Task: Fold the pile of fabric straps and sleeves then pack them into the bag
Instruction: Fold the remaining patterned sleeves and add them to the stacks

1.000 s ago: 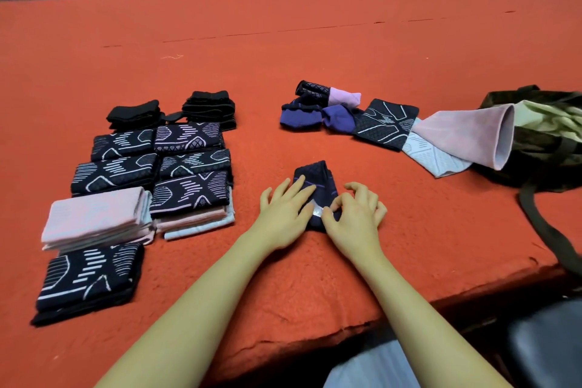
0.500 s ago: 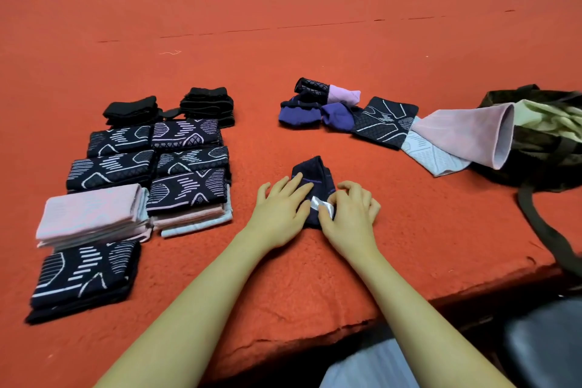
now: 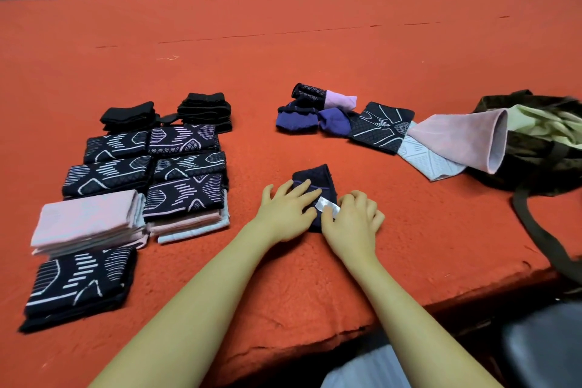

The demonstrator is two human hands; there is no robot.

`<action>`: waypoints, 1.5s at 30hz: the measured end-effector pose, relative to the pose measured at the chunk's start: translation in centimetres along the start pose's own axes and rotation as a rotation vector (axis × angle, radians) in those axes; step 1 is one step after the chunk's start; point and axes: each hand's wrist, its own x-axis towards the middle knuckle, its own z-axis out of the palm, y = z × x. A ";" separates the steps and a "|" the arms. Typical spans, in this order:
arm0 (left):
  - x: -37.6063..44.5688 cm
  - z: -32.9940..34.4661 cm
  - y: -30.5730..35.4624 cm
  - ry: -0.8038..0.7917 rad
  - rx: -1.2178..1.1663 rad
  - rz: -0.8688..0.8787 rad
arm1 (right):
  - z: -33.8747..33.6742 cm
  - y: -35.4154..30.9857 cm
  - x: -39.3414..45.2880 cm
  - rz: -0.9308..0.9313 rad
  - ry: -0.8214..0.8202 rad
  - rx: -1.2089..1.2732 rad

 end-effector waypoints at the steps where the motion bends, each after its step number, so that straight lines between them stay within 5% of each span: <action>1: 0.0 -0.2 -0.1 -0.006 0.018 0.008 | 0.0 0.1 0.1 -0.011 -0.010 0.005; 12: -3.3 -3.3 -2.7 0.479 0.135 0.173 | -1.6 -2.4 -0.7 -0.365 0.174 0.420; 20: -6.7 -4.5 -6.4 0.690 0.358 0.313 | -3.0 -5.2 -1.2 -0.624 0.154 0.416; 27: -9.7 -2.6 -8.0 0.878 0.094 0.321 | -3.5 -6.7 -2.5 -0.769 0.138 0.387; 33: -13.9 -3.3 -10.1 1.160 0.365 0.337 | -3.3 -10.4 -4.1 -0.864 0.197 0.448; 38: -16.9 -1.5 -13.0 1.062 0.505 0.243 | -0.9 -12.3 -5.9 -0.899 -0.005 0.371; 45: -18.6 0.5 -14.1 0.755 0.148 0.280 | -0.4 -11.2 -7.8 -0.901 -0.146 0.382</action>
